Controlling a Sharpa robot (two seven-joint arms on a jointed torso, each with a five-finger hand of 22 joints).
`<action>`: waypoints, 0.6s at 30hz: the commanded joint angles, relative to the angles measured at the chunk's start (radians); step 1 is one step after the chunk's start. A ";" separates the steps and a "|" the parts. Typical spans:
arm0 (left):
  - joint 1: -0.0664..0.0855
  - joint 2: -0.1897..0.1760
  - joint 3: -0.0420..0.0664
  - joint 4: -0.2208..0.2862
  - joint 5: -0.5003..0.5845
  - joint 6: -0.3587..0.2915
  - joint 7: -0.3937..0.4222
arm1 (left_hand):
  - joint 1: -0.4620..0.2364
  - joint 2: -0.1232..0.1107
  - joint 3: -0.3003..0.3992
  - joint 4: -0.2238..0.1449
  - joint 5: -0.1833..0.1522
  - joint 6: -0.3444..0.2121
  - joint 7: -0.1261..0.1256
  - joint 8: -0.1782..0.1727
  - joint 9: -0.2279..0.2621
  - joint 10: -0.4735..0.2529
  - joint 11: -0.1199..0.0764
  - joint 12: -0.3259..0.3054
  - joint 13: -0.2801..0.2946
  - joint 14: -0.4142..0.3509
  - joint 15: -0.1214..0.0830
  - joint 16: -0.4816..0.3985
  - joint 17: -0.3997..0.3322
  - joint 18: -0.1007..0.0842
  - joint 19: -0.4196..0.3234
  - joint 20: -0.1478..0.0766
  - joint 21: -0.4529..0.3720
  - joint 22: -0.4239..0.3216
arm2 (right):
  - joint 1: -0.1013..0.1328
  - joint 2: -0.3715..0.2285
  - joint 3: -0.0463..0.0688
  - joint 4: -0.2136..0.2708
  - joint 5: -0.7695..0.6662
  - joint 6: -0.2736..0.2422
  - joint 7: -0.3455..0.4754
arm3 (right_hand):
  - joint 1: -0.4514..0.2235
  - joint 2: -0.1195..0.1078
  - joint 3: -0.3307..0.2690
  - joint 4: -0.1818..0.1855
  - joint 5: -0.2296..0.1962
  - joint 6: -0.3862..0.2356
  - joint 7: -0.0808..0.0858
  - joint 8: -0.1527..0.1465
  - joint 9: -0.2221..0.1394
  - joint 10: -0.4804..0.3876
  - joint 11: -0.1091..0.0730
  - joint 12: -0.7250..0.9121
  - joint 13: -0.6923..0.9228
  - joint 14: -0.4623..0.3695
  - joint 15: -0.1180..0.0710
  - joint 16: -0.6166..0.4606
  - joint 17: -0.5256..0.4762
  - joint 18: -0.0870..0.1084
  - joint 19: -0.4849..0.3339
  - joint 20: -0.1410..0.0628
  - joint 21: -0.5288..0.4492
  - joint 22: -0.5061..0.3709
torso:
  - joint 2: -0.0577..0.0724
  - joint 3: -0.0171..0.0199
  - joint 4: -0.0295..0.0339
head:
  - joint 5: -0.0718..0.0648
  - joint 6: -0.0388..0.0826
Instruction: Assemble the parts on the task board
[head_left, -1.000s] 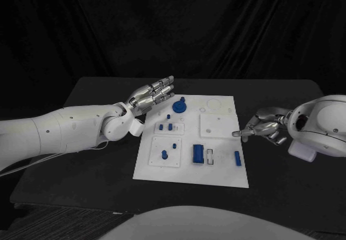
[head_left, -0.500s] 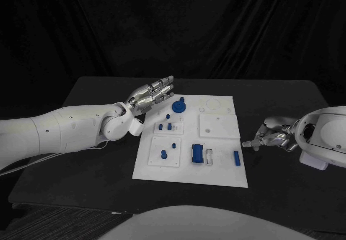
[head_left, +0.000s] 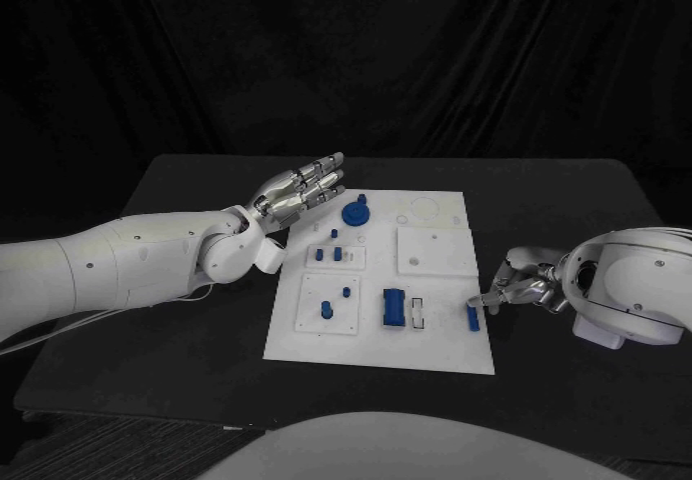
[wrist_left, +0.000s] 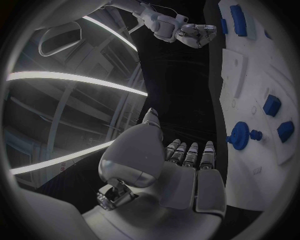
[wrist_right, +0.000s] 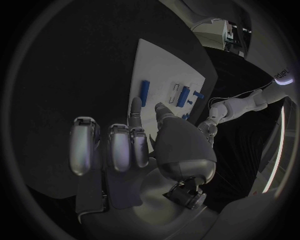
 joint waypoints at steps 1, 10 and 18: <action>-0.002 0.003 0.001 0.001 0.005 0.008 0.110 | 0.011 0.000 0.007 0.002 0.008 -0.001 0.007 0.004 0.001 0.000 0.006 -0.003 -0.002 0.001 0.005 -0.004 -0.001 0.012 0.001 0.009 0.001 0.000 | -0.009 0.009 0.000 -0.007 -0.005 -0.031 -0.016 | 0.011 0.006 -0.002 -0.005 0.009 0.007 0.002 -0.008 -0.006 0.106 -0.005 0.004 0.263 0.072 -0.005 -0.004 0.087 0.004 0.046 -0.005 0.001 0.206 | 0.000 -0.0009 -0.0028 | 0.002 0.000; -0.002 0.005 0.001 -0.001 0.005 0.013 0.105 | 0.013 -0.001 0.007 0.001 0.012 -0.001 0.008 0.004 0.000 0.000 0.007 -0.003 -0.002 0.001 0.005 -0.004 -0.001 0.012 0.001 0.009 0.000 0.000 | -0.029 0.033 0.000 -0.025 -0.022 -0.028 -0.019 | 0.074 0.012 0.016 -0.051 0.015 0.003 0.006 -0.043 -0.038 0.106 -0.002 0.004 0.263 0.068 -0.003 -0.013 0.068 0.004 0.046 -0.003 0.001 0.206 | -0.002 -0.0010 -0.0021 | 0.003 0.000; -0.003 0.007 0.001 -0.001 0.005 0.017 0.101 | 0.015 -0.001 0.008 0.002 0.018 -0.002 0.011 0.004 0.000 0.000 0.011 -0.003 -0.002 0.001 0.003 -0.004 -0.001 0.013 0.001 0.009 0.000 0.000 | -0.039 0.055 0.000 -0.039 -0.124 0.014 -0.031 | 0.099 0.006 0.031 -0.077 0.036 -0.004 0.009 -0.062 -0.054 0.106 0.001 0.004 0.263 0.064 -0.001 -0.026 0.044 0.007 0.043 -0.002 -0.008 0.202 | -0.003 -0.0013 -0.0002 | 0.003 0.000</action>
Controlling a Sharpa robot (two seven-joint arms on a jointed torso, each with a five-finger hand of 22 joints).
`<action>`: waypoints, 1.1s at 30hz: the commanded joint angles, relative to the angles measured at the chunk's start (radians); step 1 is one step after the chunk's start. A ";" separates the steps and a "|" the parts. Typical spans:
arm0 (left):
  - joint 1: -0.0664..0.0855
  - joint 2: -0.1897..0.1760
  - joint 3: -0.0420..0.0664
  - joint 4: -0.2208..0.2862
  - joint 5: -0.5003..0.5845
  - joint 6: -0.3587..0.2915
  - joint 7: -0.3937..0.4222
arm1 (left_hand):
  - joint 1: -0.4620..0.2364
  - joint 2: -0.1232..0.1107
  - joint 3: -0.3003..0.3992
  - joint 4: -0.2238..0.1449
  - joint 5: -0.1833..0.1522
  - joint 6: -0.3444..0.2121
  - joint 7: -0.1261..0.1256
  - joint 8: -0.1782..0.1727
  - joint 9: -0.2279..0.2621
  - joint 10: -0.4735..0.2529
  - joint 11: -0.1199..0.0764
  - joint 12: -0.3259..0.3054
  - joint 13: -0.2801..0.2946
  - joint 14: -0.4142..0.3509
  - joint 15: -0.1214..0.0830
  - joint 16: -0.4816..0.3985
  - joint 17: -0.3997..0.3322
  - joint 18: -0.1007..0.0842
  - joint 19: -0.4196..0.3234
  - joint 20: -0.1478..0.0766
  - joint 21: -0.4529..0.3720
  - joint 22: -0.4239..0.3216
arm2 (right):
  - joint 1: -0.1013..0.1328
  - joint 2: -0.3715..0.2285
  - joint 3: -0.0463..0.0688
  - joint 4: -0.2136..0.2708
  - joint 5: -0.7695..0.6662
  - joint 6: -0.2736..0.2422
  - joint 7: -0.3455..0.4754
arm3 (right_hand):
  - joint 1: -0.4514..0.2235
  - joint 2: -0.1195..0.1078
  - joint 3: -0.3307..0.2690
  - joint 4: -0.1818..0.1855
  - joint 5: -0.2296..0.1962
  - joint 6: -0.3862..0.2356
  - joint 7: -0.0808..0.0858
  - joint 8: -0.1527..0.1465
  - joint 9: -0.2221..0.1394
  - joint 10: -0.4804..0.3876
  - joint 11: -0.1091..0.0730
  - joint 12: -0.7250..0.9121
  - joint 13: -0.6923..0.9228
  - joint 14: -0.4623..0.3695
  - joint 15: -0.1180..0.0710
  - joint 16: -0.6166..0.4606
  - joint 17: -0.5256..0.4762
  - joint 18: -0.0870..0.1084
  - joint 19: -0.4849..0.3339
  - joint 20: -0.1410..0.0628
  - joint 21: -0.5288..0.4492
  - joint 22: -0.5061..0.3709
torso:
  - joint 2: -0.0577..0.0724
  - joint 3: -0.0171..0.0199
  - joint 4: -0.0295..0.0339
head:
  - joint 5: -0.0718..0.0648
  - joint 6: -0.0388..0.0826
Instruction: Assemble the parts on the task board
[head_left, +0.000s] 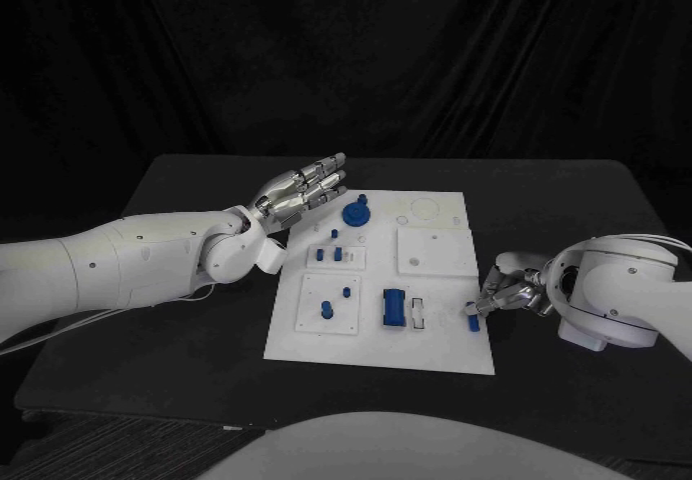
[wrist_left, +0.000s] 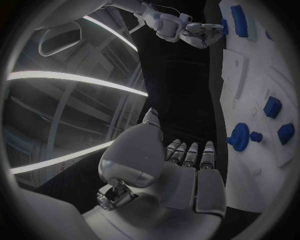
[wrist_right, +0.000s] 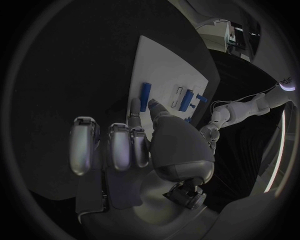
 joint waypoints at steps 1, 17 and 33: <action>-0.002 0.003 0.001 0.001 0.005 0.015 0.101 | 0.011 0.002 0.005 -0.001 0.005 0.002 0.007 0.004 0.000 0.000 0.005 -0.003 -0.001 0.001 0.003 -0.004 -0.001 0.013 0.001 0.009 0.000 0.000 | -0.007 0.008 0.000 -0.005 -0.102 0.033 -0.028 | 0.012 -0.001 0.000 -0.008 0.005 -0.003 0.007 -0.008 -0.005 0.106 0.002 0.004 0.263 0.063 -0.001 -0.007 0.039 0.007 0.043 -0.001 -0.006 0.202 | 0.000 -0.0001 -0.0008 | 0.002 0.000; -0.003 0.004 0.001 0.002 0.005 0.019 0.097 | 0.015 0.003 0.007 -0.001 0.015 0.002 0.012 0.003 0.000 0.000 0.011 -0.003 -0.001 0.001 0.001 -0.004 -0.001 0.014 0.001 0.008 0.000 0.000 | -0.034 0.039 0.000 -0.003 -0.154 0.036 -0.028 | 0.097 -0.008 0.082 -0.104 0.146 -0.007 0.019 -0.070 -0.068 0.106 0.012 0.004 0.263 0.061 0.008 -0.018 0.019 0.009 0.040 0.007 -0.017 0.199 | 0.000 0.0000 -0.0004 | 0.004 0.000; -0.004 -0.001 0.001 0.006 0.005 0.018 0.095 | 0.027 0.004 0.013 -0.005 0.037 0.002 0.015 0.003 0.000 0.000 0.013 -0.003 -0.001 0.001 -0.001 -0.004 -0.001 0.016 0.001 0.008 0.000 0.000 | -0.031 0.013 0.001 0.054 0.081 -0.165 0.018 | 0.062 -0.047 0.357 -0.269 0.436 -0.009 0.051 -0.095 -0.112 0.106 0.038 0.004 0.263 0.054 0.028 -0.035 -0.016 0.013 0.033 0.024 -0.040 0.194 | 0.001 0.0003 -0.0006 | 0.010 0.000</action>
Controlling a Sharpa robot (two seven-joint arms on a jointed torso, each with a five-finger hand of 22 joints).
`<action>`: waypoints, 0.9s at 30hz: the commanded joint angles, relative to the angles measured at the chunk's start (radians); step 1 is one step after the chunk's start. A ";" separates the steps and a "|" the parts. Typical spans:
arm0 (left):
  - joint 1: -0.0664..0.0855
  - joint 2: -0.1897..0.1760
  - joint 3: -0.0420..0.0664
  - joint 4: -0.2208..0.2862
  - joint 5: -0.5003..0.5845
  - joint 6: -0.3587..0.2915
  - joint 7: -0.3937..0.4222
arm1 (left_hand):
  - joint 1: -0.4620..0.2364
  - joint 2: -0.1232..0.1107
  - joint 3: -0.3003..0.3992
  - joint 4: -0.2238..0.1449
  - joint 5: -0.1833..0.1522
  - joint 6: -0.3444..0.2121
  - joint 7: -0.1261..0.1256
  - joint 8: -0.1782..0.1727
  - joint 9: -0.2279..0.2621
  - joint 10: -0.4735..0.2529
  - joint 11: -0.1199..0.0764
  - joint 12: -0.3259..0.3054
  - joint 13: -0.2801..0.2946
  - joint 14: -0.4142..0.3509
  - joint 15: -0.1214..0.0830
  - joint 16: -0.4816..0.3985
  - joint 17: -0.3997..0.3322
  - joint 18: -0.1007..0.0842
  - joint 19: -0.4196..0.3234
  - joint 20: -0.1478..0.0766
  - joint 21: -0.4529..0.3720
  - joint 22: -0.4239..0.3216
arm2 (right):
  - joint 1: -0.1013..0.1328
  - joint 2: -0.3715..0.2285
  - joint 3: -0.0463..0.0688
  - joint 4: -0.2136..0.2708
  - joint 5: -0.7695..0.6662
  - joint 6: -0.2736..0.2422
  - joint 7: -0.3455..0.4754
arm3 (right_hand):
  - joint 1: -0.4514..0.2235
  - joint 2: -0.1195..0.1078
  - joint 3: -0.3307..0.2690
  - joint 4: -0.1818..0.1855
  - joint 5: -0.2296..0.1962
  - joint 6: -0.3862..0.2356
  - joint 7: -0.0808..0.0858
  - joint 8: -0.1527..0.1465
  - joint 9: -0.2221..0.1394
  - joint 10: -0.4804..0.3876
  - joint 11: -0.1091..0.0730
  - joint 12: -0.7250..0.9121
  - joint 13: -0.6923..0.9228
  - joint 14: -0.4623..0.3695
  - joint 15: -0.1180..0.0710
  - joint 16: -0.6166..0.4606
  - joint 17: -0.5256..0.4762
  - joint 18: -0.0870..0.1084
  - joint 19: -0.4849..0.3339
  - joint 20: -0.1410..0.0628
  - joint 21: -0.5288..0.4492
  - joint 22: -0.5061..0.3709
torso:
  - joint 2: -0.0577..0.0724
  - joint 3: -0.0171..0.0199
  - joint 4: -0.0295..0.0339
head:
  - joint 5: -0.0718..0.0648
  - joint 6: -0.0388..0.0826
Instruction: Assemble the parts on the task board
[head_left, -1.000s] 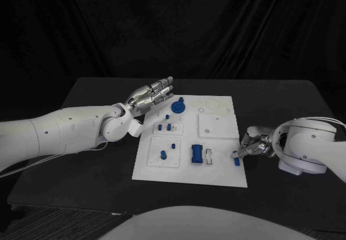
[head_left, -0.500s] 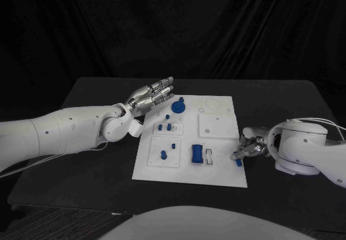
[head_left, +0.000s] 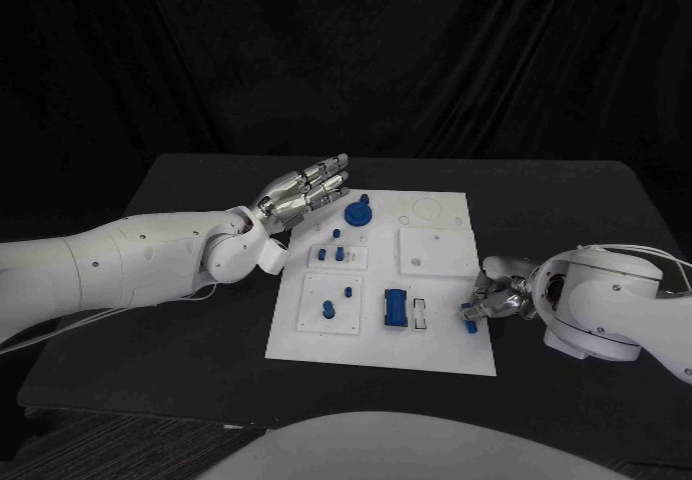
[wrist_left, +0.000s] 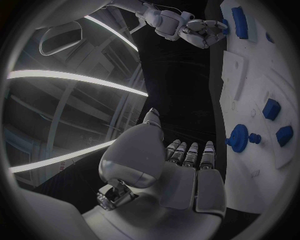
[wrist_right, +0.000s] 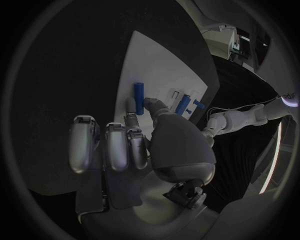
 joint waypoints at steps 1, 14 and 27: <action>-0.002 0.001 0.001 0.003 0.005 0.010 0.095 | 0.008 0.000 0.008 0.000 0.009 0.002 0.008 0.003 0.001 0.000 0.006 -0.003 -0.001 0.001 -0.001 -0.004 -0.002 0.016 0.001 0.008 0.001 0.000 | 0.000 -0.011 -0.003 0.017 0.157 -0.114 0.022 | -0.042 -0.010 0.244 -0.216 0.005 -0.003 0.005 -0.011 -0.010 0.105 0.012 0.004 0.263 0.055 0.008 -0.004 -0.001 0.014 0.032 0.006 -0.010 0.193 | 0.000 0.0003 -0.0008 | 0.003 0.000; -0.002 0.002 0.001 0.002 0.005 0.009 0.092 | 0.015 0.001 0.012 -0.003 0.019 0.002 0.009 0.003 0.001 0.000 0.007 -0.003 -0.001 0.001 -0.002 -0.004 -0.002 0.017 0.001 0.008 0.001 0.000 | 0.036 -0.014 -0.003 0.017 0.457 -0.213 0.067 | -0.080 -0.011 0.303 -0.219 0.052 0.004 0.008 -0.020 -0.040 0.105 0.014 0.004 0.263 0.056 0.010 -0.002 0.002 0.014 0.031 0.009 -0.012 0.192 | 0.000 -0.0008 0.0018 | -0.001 0.000; -0.002 0.009 0.001 0.000 0.005 0.013 0.089 | 0.018 0.001 0.013 -0.004 0.023 0.002 0.009 0.003 0.001 0.000 0.008 -0.003 -0.001 0.001 -0.002 -0.004 -0.002 0.017 0.001 0.008 0.001 0.000 | 0.029 0.053 -0.003 -0.048 0.511 -0.150 0.047 | -0.100 -0.014 0.301 -0.211 0.012 0.008 0.006 -0.016 -0.045 0.105 0.013 0.004 0.263 0.056 0.010 0.000 0.004 0.015 0.030 0.010 -0.015 0.191 | 0.001 0.0002 0.0017 | -0.003 0.000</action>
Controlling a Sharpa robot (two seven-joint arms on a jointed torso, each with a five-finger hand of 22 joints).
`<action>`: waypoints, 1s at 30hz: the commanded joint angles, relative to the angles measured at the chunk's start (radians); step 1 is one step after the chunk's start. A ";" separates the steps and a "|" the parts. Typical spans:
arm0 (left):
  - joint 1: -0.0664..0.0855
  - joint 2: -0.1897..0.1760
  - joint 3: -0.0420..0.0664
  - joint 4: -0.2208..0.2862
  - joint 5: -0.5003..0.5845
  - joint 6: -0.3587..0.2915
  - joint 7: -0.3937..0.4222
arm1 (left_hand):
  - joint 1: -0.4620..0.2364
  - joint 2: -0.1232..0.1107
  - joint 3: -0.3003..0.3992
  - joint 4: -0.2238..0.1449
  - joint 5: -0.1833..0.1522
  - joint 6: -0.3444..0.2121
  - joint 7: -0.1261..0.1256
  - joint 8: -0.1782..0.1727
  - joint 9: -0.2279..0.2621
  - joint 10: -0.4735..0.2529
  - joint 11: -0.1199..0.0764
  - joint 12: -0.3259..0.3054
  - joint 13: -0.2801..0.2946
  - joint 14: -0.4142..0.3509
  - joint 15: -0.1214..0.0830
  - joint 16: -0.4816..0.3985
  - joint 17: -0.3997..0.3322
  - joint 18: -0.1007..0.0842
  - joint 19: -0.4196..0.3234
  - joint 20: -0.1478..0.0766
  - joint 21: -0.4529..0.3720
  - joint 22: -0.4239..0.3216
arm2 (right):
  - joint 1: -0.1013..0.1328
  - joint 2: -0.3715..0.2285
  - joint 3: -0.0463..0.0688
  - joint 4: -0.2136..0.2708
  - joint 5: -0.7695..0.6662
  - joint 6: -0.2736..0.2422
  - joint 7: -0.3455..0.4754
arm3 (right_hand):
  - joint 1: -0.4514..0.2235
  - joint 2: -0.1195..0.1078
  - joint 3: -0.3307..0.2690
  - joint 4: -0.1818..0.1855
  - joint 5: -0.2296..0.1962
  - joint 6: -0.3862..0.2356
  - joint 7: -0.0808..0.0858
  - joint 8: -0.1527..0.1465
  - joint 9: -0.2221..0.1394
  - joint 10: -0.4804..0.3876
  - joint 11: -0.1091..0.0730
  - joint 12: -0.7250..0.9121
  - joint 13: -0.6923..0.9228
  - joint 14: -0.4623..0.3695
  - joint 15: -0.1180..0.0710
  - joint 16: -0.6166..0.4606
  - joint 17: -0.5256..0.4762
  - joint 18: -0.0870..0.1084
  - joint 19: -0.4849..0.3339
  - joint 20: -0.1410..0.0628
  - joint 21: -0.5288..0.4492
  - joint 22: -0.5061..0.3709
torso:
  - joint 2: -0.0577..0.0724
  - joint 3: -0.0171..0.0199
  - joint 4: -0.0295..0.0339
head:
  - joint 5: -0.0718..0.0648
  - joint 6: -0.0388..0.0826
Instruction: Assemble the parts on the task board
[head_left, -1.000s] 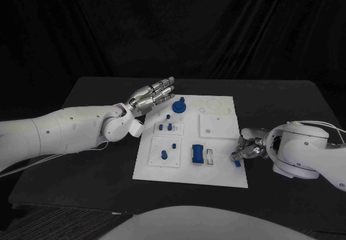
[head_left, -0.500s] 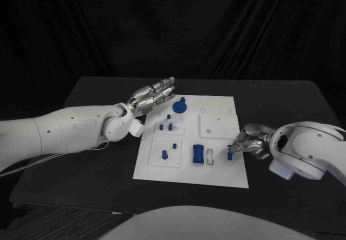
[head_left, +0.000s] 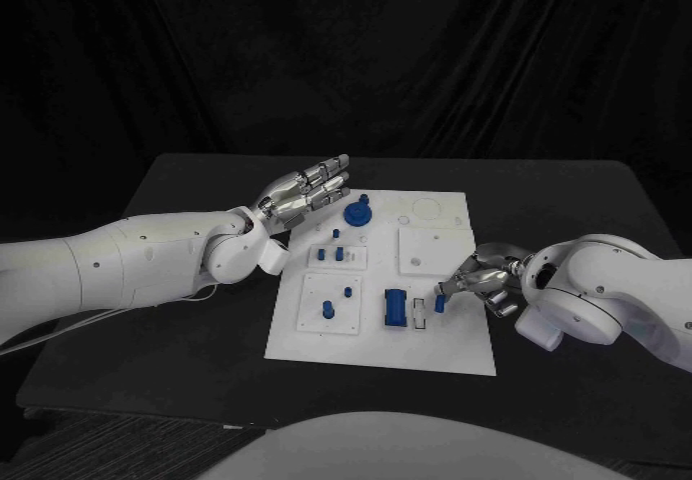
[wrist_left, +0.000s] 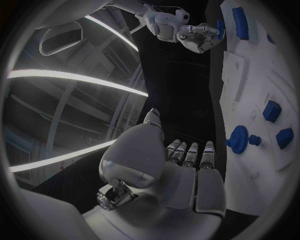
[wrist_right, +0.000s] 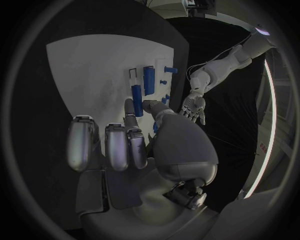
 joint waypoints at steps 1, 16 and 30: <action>-0.001 0.003 0.001 0.001 0.005 0.013 0.089 | 0.009 0.001 0.005 -0.002 0.003 -0.002 0.006 0.003 0.001 0.000 0.008 -0.003 -0.001 0.001 -0.002 -0.004 -0.001 0.017 0.001 0.008 0.001 0.000 | -0.006 0.013 0.000 -0.015 0.041 0.032 -0.011 | -0.009 0.001 0.164 -0.159 -0.018 0.004 0.002 0.003 -0.001 0.105 0.006 0.004 0.263 0.057 0.006 -0.001 -0.001 0.015 0.033 0.006 -0.003 0.191 | 0.001 0.0007 0.0005 | 0.002 0.000; -0.002 0.010 0.001 -0.001 0.005 0.017 0.080 | 0.019 0.001 0.010 -0.007 0.017 -0.001 0.009 0.004 0.001 0.000 0.009 -0.003 -0.001 0.001 -0.001 -0.004 -0.001 0.017 0.001 0.009 0.000 0.000 | -0.021 0.067 0.000 -0.060 -0.036 0.103 -0.035 | -0.027 0.006 0.117 -0.140 -0.206 -0.005 -0.006 0.014 -0.004 0.105 0.000 0.004 0.263 0.056 0.003 -0.004 -0.008 0.017 0.031 0.004 -0.014 0.188 | 0.000 0.0009 -0.0002 | 0.003 0.000; -0.002 0.012 0.001 -0.002 0.005 0.018 0.079 | 0.021 0.001 0.011 -0.009 0.021 -0.001 0.009 0.003 0.001 0.000 0.009 -0.003 -0.001 0.001 0.000 -0.004 -0.001 0.017 0.001 0.009 0.001 0.000 | -0.029 0.090 0.000 -0.074 -0.050 0.130 -0.041 | -0.044 0.014 0.079 -0.116 -0.242 -0.001 -0.013 0.024 -0.001 0.105 -0.005 0.004 0.263 0.056 -0.001 -0.005 -0.010 0.017 0.031 0.001 -0.017 0.187 | -0.001 0.0000 0.0001 | 0.003 0.000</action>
